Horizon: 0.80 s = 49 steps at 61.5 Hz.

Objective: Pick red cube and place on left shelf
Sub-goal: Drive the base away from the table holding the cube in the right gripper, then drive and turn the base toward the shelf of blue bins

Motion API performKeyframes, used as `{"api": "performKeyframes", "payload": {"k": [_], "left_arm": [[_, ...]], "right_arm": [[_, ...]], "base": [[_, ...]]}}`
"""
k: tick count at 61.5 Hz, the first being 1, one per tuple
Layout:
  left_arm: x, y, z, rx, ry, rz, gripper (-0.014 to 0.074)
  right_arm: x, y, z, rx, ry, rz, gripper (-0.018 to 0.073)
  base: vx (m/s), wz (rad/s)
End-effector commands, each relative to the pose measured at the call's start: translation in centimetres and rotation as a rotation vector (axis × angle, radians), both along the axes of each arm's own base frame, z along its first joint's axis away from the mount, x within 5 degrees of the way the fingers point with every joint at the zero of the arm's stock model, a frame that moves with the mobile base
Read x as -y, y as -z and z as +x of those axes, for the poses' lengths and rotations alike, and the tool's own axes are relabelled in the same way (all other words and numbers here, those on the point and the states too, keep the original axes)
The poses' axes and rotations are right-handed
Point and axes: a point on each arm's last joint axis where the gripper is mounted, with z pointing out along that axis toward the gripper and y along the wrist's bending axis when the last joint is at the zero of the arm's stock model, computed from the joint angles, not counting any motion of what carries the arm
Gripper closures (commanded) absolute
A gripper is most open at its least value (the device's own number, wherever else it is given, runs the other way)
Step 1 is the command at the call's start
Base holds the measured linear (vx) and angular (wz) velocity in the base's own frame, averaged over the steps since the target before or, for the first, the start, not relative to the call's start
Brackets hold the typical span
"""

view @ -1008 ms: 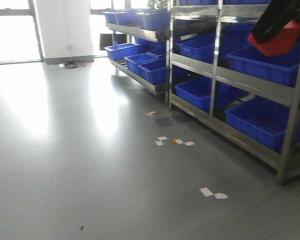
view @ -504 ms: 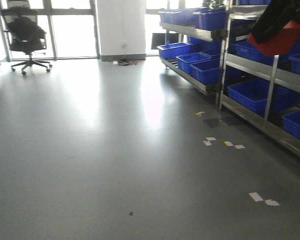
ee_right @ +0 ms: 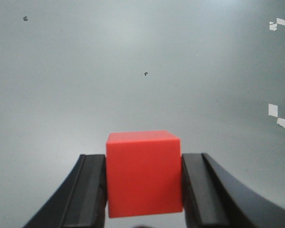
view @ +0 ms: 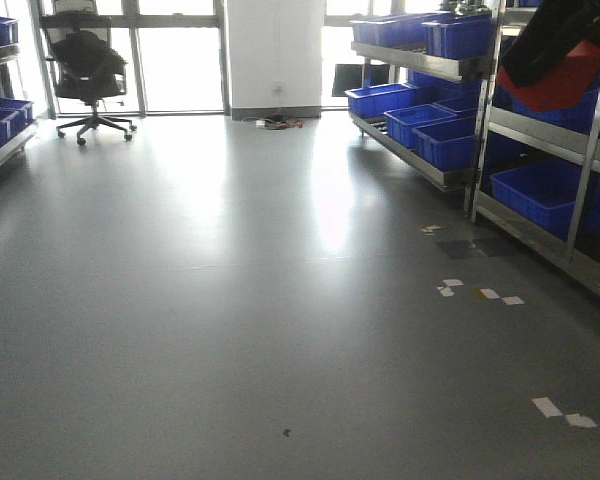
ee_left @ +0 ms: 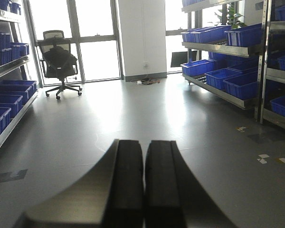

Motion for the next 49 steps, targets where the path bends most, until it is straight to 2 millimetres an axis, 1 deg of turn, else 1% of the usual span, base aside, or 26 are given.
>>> {"api": "performKeyframes", "payload": {"k": [1,23,49], "left_arm": [[-0.05,0.03,0.09,0.054,-0.004,-0.009,0.0491],[-0.05,0.03,0.09,0.054,-0.004,-0.009,0.0491],[-0.05,0.03,0.09,0.054,-0.004,-0.009,0.0491]], "right_arm": [[-0.11,-2.03,0.13,0.109,-0.019,0.037,0.0501],[-0.11,-2.03,0.13,0.109,-0.019,0.037,0.0501],[-0.11,-2.03,0.13,0.109,-0.019,0.037,0.0501]], "base": [[0.13,0.00],[0.23,0.13],[0.40,0.09]]}}
